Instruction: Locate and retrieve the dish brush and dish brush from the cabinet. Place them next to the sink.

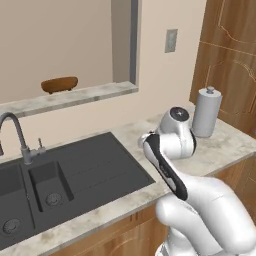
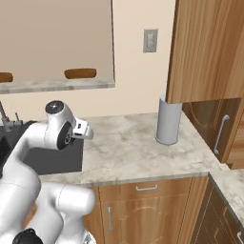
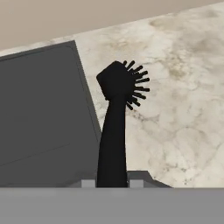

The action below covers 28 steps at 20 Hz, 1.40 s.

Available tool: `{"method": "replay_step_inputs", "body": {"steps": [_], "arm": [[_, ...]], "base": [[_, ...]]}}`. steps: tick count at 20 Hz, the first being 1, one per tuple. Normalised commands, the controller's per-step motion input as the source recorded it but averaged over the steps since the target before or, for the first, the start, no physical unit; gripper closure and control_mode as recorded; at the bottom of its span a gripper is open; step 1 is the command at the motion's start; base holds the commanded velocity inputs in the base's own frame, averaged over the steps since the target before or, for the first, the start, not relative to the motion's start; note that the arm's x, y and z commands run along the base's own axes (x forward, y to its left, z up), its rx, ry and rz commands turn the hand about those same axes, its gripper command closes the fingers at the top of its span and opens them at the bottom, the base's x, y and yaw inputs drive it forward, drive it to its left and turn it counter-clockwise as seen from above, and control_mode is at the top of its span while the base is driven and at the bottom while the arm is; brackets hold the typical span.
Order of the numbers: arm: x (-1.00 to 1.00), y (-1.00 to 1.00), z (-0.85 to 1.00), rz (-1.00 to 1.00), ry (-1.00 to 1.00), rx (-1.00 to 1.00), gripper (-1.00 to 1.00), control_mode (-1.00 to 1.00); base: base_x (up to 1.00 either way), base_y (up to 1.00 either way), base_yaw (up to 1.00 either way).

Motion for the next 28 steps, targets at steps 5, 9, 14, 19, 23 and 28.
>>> {"method": "replay_step_inputs", "body": {"steps": [5, 9, 14, 19, 23, 28], "arm": [[0.69, -0.01, -0.28, 0.03, 0.24, 0.00, 1.00, -1.00], [0.58, 0.00, -0.29, 0.06, 0.03, 0.00, 1.00, -1.00], [0.35, 0.00, -0.35, 0.04, -0.14, -0.01, 1.00, -1.00], [0.15, 0.00, -0.41, 0.01, -0.20, -0.02, 1.00, -1.00], [0.07, 0.00, -0.37, 0.00, -0.10, -0.04, 1.00, -1.00], [0.21, 0.00, -0.12, 0.00, 0.01, 0.00, 1.00, -1.00]], "base": [[0.00, 0.00, 0.00], [0.00, 0.00, 0.00], [0.00, 0.00, 0.00], [0.00, 0.00, 0.00], [0.00, 0.00, 0.00], [0.00, 0.00, 0.00]]}}
